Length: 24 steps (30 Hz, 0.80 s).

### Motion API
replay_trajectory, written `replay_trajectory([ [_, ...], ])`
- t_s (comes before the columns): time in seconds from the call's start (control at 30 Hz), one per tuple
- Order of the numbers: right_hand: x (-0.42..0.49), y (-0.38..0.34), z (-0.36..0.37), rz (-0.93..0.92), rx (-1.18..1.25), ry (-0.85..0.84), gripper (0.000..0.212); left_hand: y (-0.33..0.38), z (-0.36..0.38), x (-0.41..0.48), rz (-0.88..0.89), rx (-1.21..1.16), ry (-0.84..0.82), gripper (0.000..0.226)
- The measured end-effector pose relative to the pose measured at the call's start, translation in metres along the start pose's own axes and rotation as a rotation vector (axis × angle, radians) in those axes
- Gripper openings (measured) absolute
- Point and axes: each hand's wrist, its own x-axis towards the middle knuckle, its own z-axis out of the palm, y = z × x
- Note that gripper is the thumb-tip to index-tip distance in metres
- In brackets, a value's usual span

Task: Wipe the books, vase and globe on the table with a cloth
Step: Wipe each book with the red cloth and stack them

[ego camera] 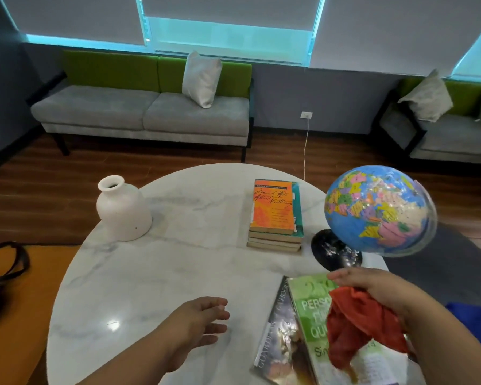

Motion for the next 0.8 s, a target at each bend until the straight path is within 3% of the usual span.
replay_trajectory([
  [0.13, -0.014, 0.031, -0.019, 0.115, -0.254, 0.109, 0.011, 0.003, 0.044, 0.009, -0.047, 0.113, -0.164, 0.02],
  [0.27, -0.005, 0.053, -0.018, 0.206, -0.87, 0.074, 0.028, 0.0, 0.081, 0.014, -0.109, 0.187, -0.34, 0.022],
  [0.33, 0.005, 0.068, -0.017, 0.256, -0.915, 0.053, 0.049, -0.003, 0.095, 0.016, -0.148, 0.178, -0.376, 0.021],
  [0.43, 0.005, 0.083, -0.012, 0.318, -0.922, 0.074, 0.033, -0.01, 0.112, 0.015, -0.174, 0.243, -0.422, 0.006],
  [0.67, -0.002, 0.092, -0.014, 0.31, -0.813, 0.121, 0.014, -0.02, 0.126, 0.011, -0.22, 0.208, -0.498, 0.019],
  [0.8, 0.001, 0.102, -0.007, 0.316, -0.868, 0.034, 0.017, -0.017, 0.125, 0.012, -0.253, 0.152, -0.54, 0.023],
])
